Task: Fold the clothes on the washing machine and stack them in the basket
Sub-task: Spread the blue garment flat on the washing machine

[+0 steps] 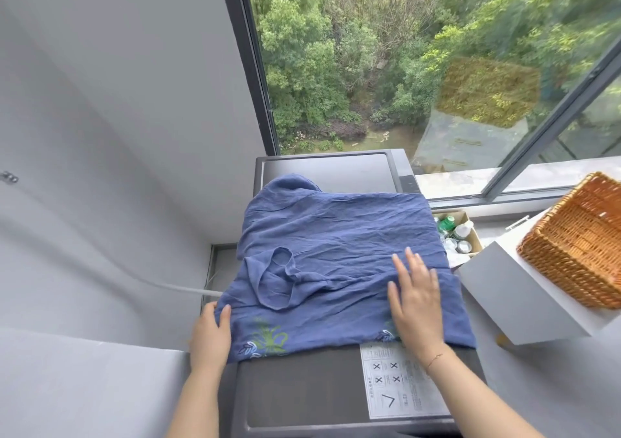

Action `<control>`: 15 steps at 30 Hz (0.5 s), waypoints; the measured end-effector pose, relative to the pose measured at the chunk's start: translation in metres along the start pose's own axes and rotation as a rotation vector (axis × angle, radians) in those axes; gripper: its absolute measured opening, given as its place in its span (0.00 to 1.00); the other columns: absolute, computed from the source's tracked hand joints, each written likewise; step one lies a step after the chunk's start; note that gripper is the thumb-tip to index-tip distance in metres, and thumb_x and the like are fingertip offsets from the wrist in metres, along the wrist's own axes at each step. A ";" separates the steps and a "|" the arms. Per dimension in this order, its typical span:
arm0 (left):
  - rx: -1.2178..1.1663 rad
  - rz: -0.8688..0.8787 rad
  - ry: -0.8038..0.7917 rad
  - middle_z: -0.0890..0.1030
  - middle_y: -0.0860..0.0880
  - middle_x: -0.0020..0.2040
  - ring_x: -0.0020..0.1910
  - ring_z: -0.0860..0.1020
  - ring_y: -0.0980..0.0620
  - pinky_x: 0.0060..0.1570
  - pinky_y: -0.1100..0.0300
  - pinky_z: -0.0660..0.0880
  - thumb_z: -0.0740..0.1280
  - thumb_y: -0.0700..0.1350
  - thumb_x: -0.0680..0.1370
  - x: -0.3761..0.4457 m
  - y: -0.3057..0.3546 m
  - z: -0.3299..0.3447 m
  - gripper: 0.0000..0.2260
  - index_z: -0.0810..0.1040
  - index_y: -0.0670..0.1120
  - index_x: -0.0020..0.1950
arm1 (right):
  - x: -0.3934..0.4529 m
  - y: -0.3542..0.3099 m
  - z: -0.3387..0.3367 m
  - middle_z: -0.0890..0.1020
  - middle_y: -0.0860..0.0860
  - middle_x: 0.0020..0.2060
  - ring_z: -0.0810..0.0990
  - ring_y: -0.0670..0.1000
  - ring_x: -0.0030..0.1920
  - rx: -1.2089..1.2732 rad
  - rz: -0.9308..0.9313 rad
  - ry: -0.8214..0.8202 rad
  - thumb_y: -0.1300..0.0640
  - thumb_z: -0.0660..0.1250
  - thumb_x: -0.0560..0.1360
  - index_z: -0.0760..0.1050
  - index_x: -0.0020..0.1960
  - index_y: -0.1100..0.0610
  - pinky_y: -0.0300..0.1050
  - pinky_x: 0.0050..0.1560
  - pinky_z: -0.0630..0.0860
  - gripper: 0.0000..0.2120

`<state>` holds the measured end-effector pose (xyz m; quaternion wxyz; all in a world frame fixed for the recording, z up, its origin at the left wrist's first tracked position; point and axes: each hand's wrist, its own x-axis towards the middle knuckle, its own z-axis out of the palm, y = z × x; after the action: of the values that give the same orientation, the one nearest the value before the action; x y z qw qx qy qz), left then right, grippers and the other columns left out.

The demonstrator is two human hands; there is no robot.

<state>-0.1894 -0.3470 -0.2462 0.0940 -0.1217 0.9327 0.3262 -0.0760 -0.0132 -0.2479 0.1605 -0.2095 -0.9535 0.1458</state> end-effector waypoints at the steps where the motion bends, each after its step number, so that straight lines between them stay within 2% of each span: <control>1: -0.026 0.005 -0.003 0.79 0.37 0.47 0.48 0.77 0.36 0.47 0.48 0.70 0.61 0.46 0.81 -0.002 -0.003 0.000 0.10 0.73 0.39 0.47 | -0.008 -0.002 0.005 0.63 0.54 0.75 0.57 0.53 0.76 -0.053 -0.041 -0.063 0.47 0.48 0.81 0.63 0.75 0.54 0.53 0.75 0.48 0.25; 4: -0.054 0.007 0.008 0.78 0.38 0.42 0.44 0.76 0.37 0.42 0.48 0.70 0.60 0.47 0.82 -0.006 -0.010 -0.006 0.13 0.71 0.39 0.43 | -0.018 0.016 0.011 0.61 0.50 0.76 0.54 0.50 0.76 -0.172 0.009 -0.197 0.40 0.39 0.81 0.58 0.77 0.51 0.54 0.74 0.48 0.30; 7: 0.018 -0.024 -0.001 0.80 0.38 0.48 0.48 0.78 0.37 0.41 0.53 0.67 0.59 0.49 0.82 -0.003 -0.015 -0.008 0.13 0.74 0.40 0.49 | -0.013 0.032 0.008 0.62 0.51 0.75 0.55 0.51 0.75 -0.196 0.072 -0.222 0.40 0.38 0.81 0.60 0.76 0.53 0.56 0.73 0.50 0.31; 10: 0.031 0.027 0.068 0.78 0.35 0.52 0.53 0.76 0.34 0.50 0.48 0.70 0.66 0.42 0.79 0.003 -0.003 -0.009 0.09 0.77 0.36 0.54 | -0.004 0.018 0.005 0.66 0.55 0.74 0.60 0.56 0.74 -0.115 0.096 -0.098 0.44 0.51 0.78 0.67 0.73 0.55 0.58 0.72 0.53 0.27; 12: 0.044 0.145 0.134 0.77 0.35 0.53 0.54 0.76 0.35 0.55 0.45 0.70 0.71 0.37 0.74 0.010 0.015 -0.013 0.12 0.78 0.37 0.56 | 0.006 -0.013 0.002 0.72 0.55 0.68 0.67 0.57 0.68 0.038 -0.014 -0.045 0.49 0.59 0.74 0.70 0.70 0.54 0.60 0.68 0.64 0.25; 13: 0.016 0.221 0.132 0.77 0.37 0.54 0.51 0.76 0.38 0.55 0.47 0.71 0.71 0.36 0.73 0.012 0.028 -0.016 0.13 0.78 0.38 0.57 | 0.013 -0.031 0.000 0.74 0.54 0.63 0.71 0.56 0.63 0.119 -0.100 -0.037 0.52 0.62 0.72 0.71 0.68 0.53 0.59 0.62 0.71 0.24; 15: -0.085 0.317 0.066 0.75 0.42 0.54 0.42 0.77 0.47 0.52 0.53 0.73 0.71 0.37 0.73 0.017 0.056 -0.019 0.12 0.77 0.41 0.57 | 0.027 -0.071 0.003 0.75 0.51 0.56 0.74 0.53 0.54 0.228 -0.290 -0.089 0.55 0.66 0.69 0.73 0.65 0.52 0.51 0.52 0.76 0.24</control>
<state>-0.2239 -0.3198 -0.2034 0.0052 0.0126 0.9282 0.3718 -0.1254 -0.0633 -0.2193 0.1602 -0.0436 -0.9571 0.2373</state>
